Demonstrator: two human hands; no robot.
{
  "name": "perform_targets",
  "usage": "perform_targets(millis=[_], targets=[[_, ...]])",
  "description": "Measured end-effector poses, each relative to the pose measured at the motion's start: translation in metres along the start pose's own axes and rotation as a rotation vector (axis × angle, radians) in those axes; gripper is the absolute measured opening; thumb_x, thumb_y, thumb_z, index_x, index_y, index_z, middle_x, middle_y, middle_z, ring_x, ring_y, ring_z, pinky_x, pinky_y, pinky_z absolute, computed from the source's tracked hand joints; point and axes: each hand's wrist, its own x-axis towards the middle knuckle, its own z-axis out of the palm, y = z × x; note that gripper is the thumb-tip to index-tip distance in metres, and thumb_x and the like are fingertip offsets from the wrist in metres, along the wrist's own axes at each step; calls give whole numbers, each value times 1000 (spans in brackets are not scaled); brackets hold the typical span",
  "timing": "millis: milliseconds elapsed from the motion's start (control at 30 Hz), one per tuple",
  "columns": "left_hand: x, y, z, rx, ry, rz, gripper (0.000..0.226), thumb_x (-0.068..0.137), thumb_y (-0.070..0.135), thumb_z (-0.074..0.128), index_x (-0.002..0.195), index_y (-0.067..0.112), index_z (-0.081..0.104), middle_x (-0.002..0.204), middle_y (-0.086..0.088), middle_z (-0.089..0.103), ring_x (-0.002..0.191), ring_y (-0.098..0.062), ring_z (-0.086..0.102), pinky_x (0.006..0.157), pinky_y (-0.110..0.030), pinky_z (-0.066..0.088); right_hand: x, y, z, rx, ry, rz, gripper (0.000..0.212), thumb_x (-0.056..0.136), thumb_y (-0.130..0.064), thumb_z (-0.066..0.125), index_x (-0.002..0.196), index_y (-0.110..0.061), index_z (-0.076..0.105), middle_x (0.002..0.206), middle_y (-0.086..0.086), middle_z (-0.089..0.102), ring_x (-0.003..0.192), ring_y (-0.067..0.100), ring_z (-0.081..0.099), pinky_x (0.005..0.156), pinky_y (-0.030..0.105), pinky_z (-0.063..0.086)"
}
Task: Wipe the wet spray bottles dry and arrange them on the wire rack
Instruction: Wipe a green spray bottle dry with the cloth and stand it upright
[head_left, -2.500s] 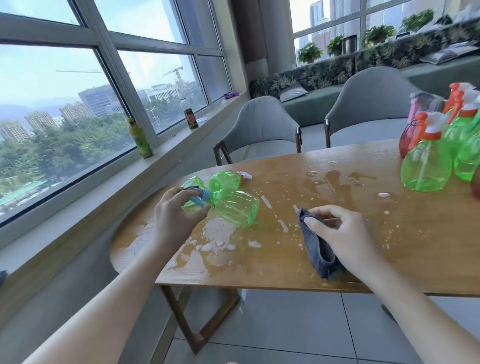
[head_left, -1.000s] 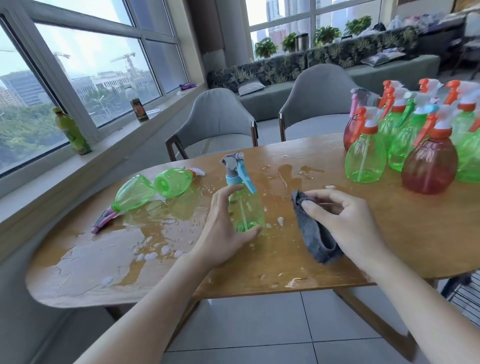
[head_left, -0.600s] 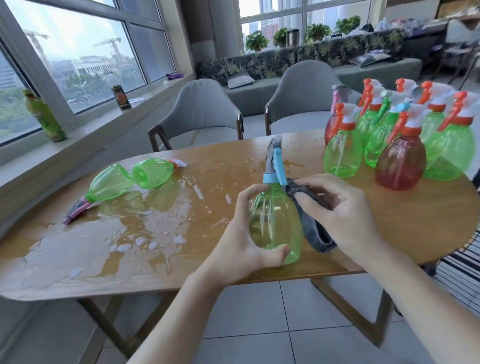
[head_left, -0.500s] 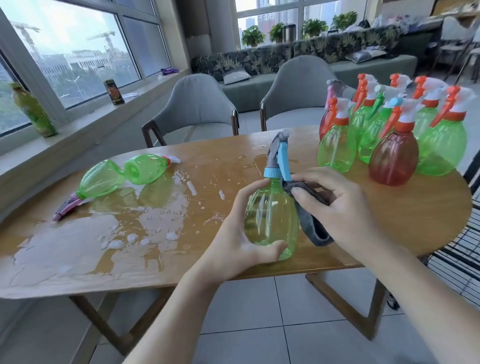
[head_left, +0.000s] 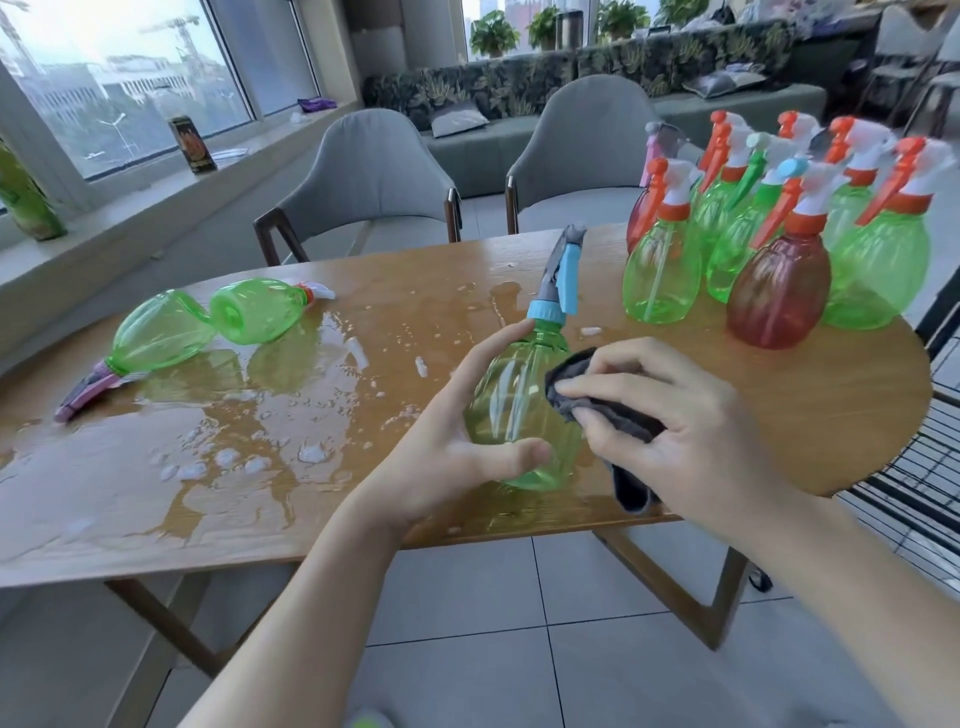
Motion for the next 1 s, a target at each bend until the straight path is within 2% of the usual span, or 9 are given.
perform_targets(millis=[133, 233, 300, 400, 567, 700, 867, 933, 1000], targets=[[-1, -2, 1, -71, -19, -11, 84, 90, 28, 82, 159, 50, 39, 165, 25, 40, 158, -6, 30, 129, -51, 26, 2, 2, 3, 32, 48, 55, 21, 92, -8, 72, 111, -10, 79, 108, 8, 65, 107, 3, 60, 95, 12, 43], [-1, -9, 2, -247, 22, -32, 67, 101, 39, 69, 160, 47, 39, 171, 5, 38, 160, -27, 32, 126, -64, 28, -9, -2, 11, 53, -20, -36, 18, 90, -4, 76, 108, -6, 79, 106, 9, 64, 101, 9, 63, 90, 16, 48], [-1, -11, 2, -335, 61, -62, 60, 103, 37, 66, 157, 49, 42, 169, -5, 39, 155, -35, 40, 122, -62, 37, -18, -5, 14, 48, -84, -114, 18, 90, -4, 75, 108, -6, 79, 106, 9, 64, 95, 12, 63, 86, 19, 52], [-1, -11, 4, -420, 94, -85, 57, 102, 36, 63, 154, 51, 47, 168, -6, 41, 149, -34, 48, 108, -49, 49, -27, -6, 17, 1, -156, -209, 18, 94, -5, 73, 110, -8, 79, 105, 10, 65, 92, 9, 58, 88, 13, 43], [-5, -7, 2, -436, 71, -88, 61, 100, 35, 65, 157, 46, 46, 162, -9, 50, 143, -38, 55, 109, -54, 50, -27, -5, 19, -63, -150, -273, 22, 96, -7, 72, 117, -9, 78, 105, 9, 66, 91, 20, 60, 91, 16, 42], [-8, -4, -5, -409, -29, -84, 69, 98, 27, 65, 162, 35, 41, 160, -12, 53, 144, -40, 53, 114, -55, 48, -12, -5, 18, -20, -29, -188, 23, 96, -7, 73, 119, -6, 77, 110, 12, 65, 93, 20, 62, 87, 28, 53], [-6, -6, -12, -339, -86, -62, 61, 98, 29, 76, 153, 45, 54, 165, 2, 48, 154, -26, 44, 126, -51, 37, 5, 2, 17, 26, 160, 44, 25, 98, -8, 67, 122, -4, 73, 114, 11, 65, 107, 7, 61, 95, 15, 46], [-5, -8, -11, -316, -62, -49, 58, 101, 27, 70, 153, 46, 53, 167, 7, 45, 158, -22, 37, 130, -56, 28, 3, 3, 17, 48, 164, 77, 25, 97, -9, 66, 121, -5, 73, 115, 7, 65, 111, -1, 59, 97, 13, 44], [-4, -8, -9, -296, -18, -35, 57, 103, 32, 67, 157, 42, 51, 169, 7, 42, 161, -21, 30, 131, -60, 21, -5, 0, 20, 65, 131, 50, 23, 96, -8, 69, 117, -4, 75, 113, 9, 66, 109, 3, 61, 97, 15, 45]])
